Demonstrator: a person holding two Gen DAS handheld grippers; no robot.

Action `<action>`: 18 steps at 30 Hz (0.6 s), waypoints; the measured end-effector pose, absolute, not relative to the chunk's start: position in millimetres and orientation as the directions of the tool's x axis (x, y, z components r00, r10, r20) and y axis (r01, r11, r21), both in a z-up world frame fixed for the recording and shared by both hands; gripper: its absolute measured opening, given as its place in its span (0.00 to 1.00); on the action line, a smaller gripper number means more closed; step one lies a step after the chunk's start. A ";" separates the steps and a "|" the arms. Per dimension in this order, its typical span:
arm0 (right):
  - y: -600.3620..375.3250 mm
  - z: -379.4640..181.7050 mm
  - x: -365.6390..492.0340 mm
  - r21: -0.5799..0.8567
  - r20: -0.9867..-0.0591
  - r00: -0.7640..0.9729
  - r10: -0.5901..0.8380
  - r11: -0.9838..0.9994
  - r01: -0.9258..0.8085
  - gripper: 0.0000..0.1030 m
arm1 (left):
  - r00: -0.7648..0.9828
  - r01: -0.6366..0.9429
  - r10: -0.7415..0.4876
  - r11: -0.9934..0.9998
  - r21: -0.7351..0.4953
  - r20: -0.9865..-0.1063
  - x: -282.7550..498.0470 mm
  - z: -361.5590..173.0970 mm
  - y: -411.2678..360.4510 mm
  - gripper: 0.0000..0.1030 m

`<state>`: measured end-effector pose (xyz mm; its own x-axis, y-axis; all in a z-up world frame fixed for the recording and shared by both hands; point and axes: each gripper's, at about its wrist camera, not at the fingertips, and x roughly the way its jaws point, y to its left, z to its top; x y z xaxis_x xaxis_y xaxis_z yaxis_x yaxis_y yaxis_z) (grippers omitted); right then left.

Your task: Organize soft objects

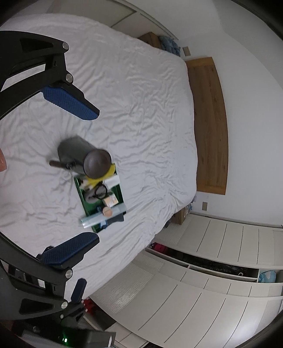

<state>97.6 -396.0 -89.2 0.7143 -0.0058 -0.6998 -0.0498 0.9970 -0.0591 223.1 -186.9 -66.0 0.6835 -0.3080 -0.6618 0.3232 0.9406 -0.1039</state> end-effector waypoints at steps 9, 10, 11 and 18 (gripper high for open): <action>-348.3 -51.2 55.6 -0.081 -0.687 0.726 0.019 0.992 -0.102 0.95 | 0.687 0.297 -0.267 0.952 -0.074 -0.675 204.5 -57.2 -144.9 0.98; -344.9 -48.0 51.1 -0.084 -0.686 0.727 0.019 0.991 -0.105 0.95 | 0.693 0.289 -0.257 0.955 -0.066 -0.674 201.9 -56.0 -141.2 0.98; -342.1 -46.3 47.9 -0.087 -0.685 0.728 0.019 0.990 -0.107 0.95 | 0.695 0.284 -0.248 0.957 -0.059 -0.675 199.4 -55.1 -137.8 0.98; -324.5 -29.5 26.4 -0.106 -0.681 0.732 0.016 0.987 -0.119 0.95 | 0.698 0.282 -0.215 0.959 -0.014 -0.683 175.4 -52.2 -117.2 0.98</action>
<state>26.4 -324.5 -29.5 0.7317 0.0155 -0.6815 -0.1195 0.9872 -0.1058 175.4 -117.2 -52.2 0.6983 -0.2148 -0.6828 0.2818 0.9594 -0.0136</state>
